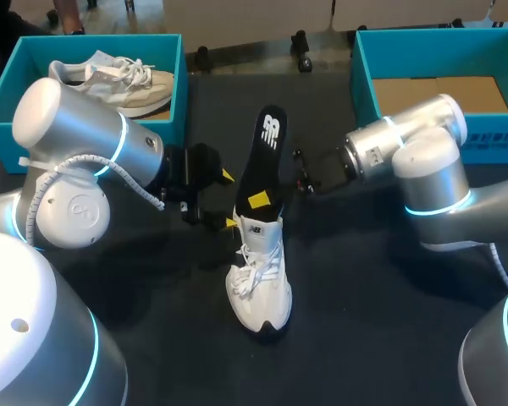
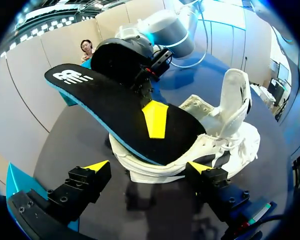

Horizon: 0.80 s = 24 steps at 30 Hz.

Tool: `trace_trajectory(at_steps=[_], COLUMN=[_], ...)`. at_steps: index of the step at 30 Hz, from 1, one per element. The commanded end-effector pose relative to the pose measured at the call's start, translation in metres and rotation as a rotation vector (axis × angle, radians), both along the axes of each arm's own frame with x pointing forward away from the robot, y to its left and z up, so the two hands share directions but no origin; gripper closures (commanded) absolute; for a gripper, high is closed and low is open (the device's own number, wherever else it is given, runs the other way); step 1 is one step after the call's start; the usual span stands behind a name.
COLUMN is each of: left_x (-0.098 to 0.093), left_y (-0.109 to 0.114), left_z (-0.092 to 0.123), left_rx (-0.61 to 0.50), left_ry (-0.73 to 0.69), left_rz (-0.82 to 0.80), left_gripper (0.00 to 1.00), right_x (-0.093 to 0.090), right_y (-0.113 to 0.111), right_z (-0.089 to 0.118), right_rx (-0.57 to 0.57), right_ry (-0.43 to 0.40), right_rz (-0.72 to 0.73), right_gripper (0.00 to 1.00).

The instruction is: Take the shoe out of the shoebox, open the shoe tongue, remove and reinsert the insole, then place the shoe into the shoebox

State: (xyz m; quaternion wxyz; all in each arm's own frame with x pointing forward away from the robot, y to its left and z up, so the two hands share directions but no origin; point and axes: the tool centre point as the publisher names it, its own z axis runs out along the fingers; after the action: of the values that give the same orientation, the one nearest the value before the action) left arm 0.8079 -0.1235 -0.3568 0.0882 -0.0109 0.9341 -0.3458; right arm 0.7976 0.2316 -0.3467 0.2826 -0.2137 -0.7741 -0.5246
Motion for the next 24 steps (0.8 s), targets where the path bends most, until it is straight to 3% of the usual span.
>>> trace_trajectory(at_steps=[1,10,11,13,16,24], left_x=[0.0,0.0,0.0,0.0,0.0,0.0], left_y=[-0.001,-0.001,-0.001,-0.001,-0.001,-0.001], left_z=[-0.001,-0.001,-0.001,-0.001,-0.001,-0.001], left_rx=[0.001,0.001,0.001,0.001,0.001,0.001], left_ry=[-0.002,-0.002,-0.002,-0.002,-0.002,-0.002], left_rz=[0.001,0.001,0.001,0.001,0.001,0.001], left_gripper=[0.0,0.0,0.0,0.0,0.0,0.0], right_x=[-0.006,-0.01,-0.009,-0.008,-0.007,-0.007], right_y=[0.007,0.006,0.004,0.002,0.002,-0.005], right_z=[-0.008,-0.003,-0.001,0.002,0.01,0.016], right_rx=[-0.001,-0.035,-0.038,-0.045,-0.056,-0.07], right_ry=[0.009,0.01,0.005,-0.006,-0.021,-0.045], right_rz=[-0.001,-0.003,-0.007,-0.013,-0.023,-0.049], right_gripper=[1.0,1.0,0.96,0.73,0.65,0.7])
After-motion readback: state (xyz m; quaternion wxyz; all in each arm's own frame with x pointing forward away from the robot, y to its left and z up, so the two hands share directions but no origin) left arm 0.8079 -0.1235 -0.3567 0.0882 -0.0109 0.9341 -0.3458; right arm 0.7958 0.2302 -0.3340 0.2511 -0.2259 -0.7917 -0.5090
